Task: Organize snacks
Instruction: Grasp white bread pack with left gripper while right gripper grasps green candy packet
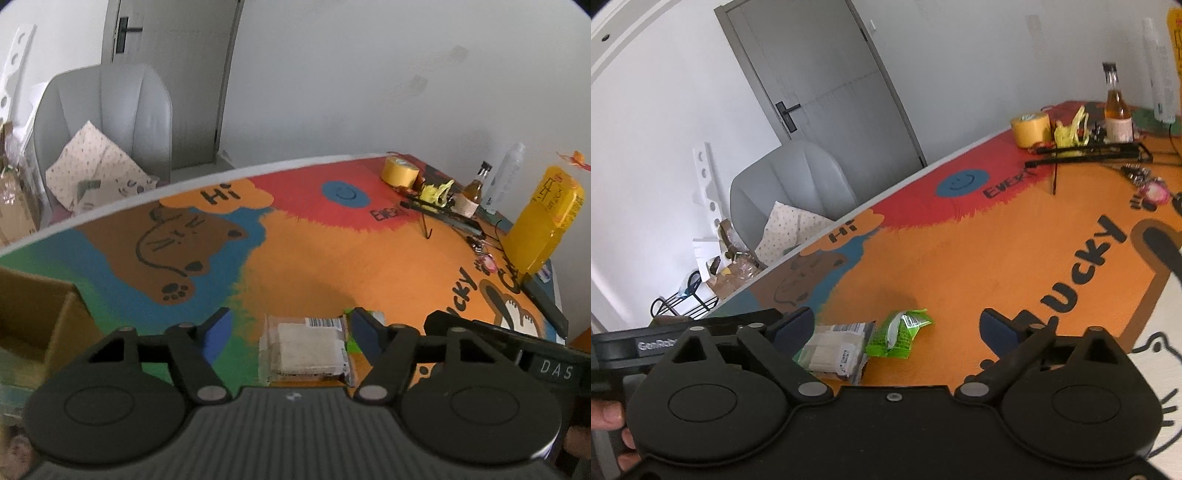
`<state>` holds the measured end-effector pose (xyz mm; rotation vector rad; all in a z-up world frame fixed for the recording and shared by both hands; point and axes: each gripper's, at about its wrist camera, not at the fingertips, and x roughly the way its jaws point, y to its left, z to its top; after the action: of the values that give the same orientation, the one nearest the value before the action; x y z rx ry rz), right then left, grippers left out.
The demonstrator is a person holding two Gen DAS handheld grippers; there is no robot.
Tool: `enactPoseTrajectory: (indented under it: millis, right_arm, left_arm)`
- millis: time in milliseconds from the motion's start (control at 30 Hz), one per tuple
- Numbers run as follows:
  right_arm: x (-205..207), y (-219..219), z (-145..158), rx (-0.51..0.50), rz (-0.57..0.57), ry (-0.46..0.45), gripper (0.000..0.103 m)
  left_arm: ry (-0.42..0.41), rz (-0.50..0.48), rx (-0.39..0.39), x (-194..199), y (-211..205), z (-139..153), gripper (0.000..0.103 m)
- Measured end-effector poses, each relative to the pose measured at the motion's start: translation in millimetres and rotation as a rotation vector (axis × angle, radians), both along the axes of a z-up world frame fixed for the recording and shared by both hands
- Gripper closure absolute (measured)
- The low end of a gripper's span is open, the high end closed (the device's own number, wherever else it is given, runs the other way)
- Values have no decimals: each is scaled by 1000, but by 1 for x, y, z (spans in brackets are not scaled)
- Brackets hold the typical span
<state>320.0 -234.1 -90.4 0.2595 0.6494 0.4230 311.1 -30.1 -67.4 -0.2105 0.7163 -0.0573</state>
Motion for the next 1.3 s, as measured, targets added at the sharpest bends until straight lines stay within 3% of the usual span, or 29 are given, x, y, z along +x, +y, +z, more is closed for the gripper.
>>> enactPoseTrajectory:
  millis: [167, 400, 600, 833, 1133, 1300]
  right_arm:
    - [8, -1, -13, 22, -12, 35, 21]
    - [14, -10, -26, 37, -47, 65, 24]
    - [19, -7, -30, 43, -47, 80, 26]
    - [27, 9, -35, 37, -16, 90, 28]
    - [37, 31, -40, 24, 7, 111, 31]
    - [40, 47, -43, -6, 37, 119, 41]
  left_arm:
    - [30, -3, -17, 11, -5, -15, 35]
    - [98, -21, -8, 29, -19, -41, 34]
    - [105, -9, 1, 31, -22, -55, 34]
    - [81, 5, -9, 25, -18, -54, 48]
    - [81, 40, -31, 13, -2, -53, 49]
    - [83, 43, -48, 8, 2, -53, 49]
